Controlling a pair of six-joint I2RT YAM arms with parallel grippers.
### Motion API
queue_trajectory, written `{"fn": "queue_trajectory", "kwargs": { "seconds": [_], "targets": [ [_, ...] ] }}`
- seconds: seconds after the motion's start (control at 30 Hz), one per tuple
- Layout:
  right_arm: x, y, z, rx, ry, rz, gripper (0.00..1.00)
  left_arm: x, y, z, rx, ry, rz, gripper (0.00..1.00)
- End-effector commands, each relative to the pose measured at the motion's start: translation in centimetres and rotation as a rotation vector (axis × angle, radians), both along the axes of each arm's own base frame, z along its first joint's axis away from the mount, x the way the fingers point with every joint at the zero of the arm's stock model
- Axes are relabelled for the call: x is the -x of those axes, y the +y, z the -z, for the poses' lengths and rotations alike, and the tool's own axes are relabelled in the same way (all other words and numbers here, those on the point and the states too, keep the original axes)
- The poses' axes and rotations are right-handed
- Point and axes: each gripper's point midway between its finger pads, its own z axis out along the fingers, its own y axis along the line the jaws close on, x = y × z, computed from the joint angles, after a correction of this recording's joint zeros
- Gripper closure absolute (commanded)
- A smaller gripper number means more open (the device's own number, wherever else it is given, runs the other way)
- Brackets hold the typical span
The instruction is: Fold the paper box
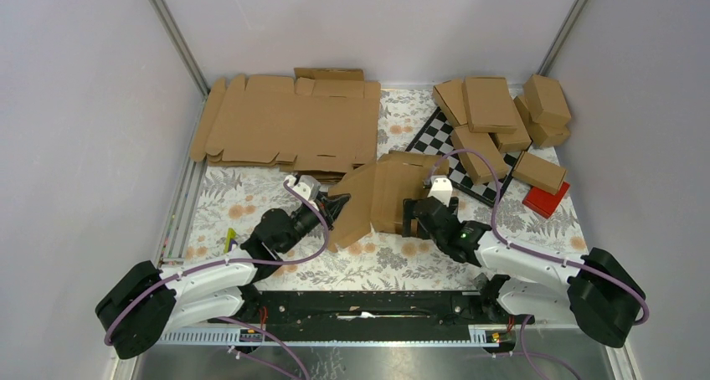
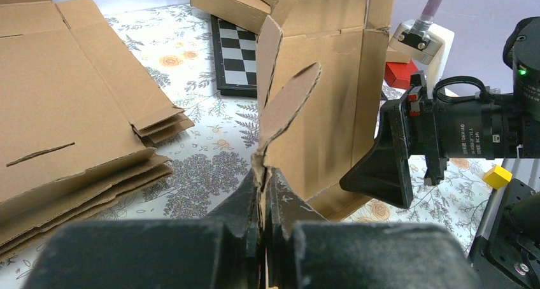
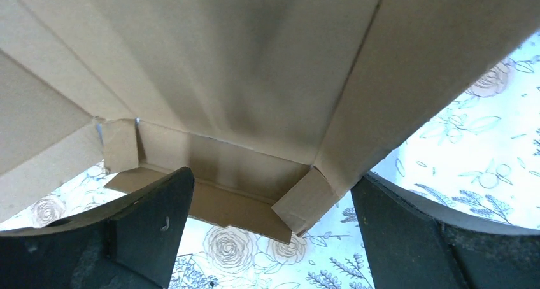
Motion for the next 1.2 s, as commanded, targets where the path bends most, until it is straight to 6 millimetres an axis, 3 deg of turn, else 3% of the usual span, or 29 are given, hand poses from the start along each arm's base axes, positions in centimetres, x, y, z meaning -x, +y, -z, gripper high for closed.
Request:
{"fn": "queue_trajectory", "kwargs": {
  "seconds": [0.0, 0.2, 0.57, 0.83, 1.17],
  "targets": [
    [-0.4, 3.1, -1.4, -0.107, -0.021, -0.093, 0.01, -0.1, -0.4, -1.6, 0.024, -0.028, 0.008, 1.0],
    [0.1, 6.2, -2.1, -0.22, 0.009, -0.193, 0.01, 0.1, -0.5, -1.7, 0.029, -0.033, 0.021, 1.0],
    [0.1, 9.2, -2.3, -0.181, 0.005, -0.178, 0.0, 1.1, -1.9, -1.8, 0.054, -0.021, 0.108, 1.0],
    [-0.2, 8.6, -0.7, 0.002, 0.05, -0.068, 0.0, 1.1, -1.8, -2.0, 0.059, -0.022, 0.105, 1.0],
    [-0.7, 9.3, 0.6, 0.029, 0.037, -0.057, 0.02, 1.0, -1.8, -2.1, 0.059, -0.021, 0.103, 1.0]
  ]
}}
